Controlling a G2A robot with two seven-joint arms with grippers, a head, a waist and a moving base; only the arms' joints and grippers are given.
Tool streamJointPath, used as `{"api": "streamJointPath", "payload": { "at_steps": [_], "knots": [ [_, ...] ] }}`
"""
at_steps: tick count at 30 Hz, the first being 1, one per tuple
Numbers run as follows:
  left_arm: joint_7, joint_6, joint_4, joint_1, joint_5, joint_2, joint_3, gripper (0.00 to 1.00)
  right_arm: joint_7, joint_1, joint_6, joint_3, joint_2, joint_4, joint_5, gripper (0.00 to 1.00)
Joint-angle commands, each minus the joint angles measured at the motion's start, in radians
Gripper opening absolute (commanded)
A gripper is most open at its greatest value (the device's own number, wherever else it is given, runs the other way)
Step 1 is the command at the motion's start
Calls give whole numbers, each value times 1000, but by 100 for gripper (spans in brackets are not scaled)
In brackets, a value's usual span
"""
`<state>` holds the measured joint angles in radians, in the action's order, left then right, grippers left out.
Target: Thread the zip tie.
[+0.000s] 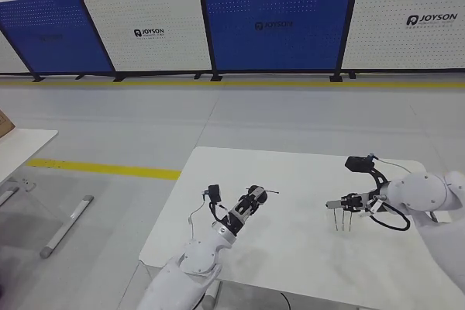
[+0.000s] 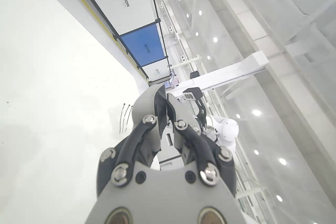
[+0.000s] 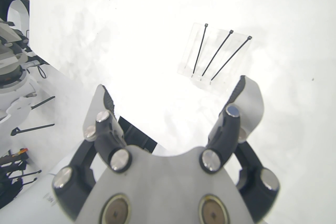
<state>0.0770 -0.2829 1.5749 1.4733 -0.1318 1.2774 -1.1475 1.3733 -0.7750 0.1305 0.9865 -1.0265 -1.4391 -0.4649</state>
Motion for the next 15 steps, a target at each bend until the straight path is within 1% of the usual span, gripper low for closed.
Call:
{"api": "streamJointPath", "payload": {
  "at_steps": [1,2,5,7,9,11,12,13,15],
  "knots": [
    [0,4,-3,-2,11,0,1,0,0,0,0,0,0,0,0,100],
    [-6,6,-11,-7,39,0,5,0,0,0,0,0,0,0,0,100],
    [-42,19,-64,-34,116,7,46,0,0,0,0,0,0,0,0,100],
    [-58,24,-107,-55,132,14,76,0,0,0,0,0,0,0,0,100],
    [-66,24,-143,-75,135,20,94,0,0,0,0,0,0,0,0,100],
    [-66,7,-185,-93,150,23,108,0,0,0,0,0,0,0,0,100],
    [-66,-1,-199,-99,151,25,113,0,0,0,0,0,0,0,0,100],
    [-49,-12,-210,-102,145,25,118,0,0,0,0,0,0,0,0,100],
    [-49,-12,-210,-102,145,25,118,0,0,0,0,0,0,0,0,100]
  ]
}}
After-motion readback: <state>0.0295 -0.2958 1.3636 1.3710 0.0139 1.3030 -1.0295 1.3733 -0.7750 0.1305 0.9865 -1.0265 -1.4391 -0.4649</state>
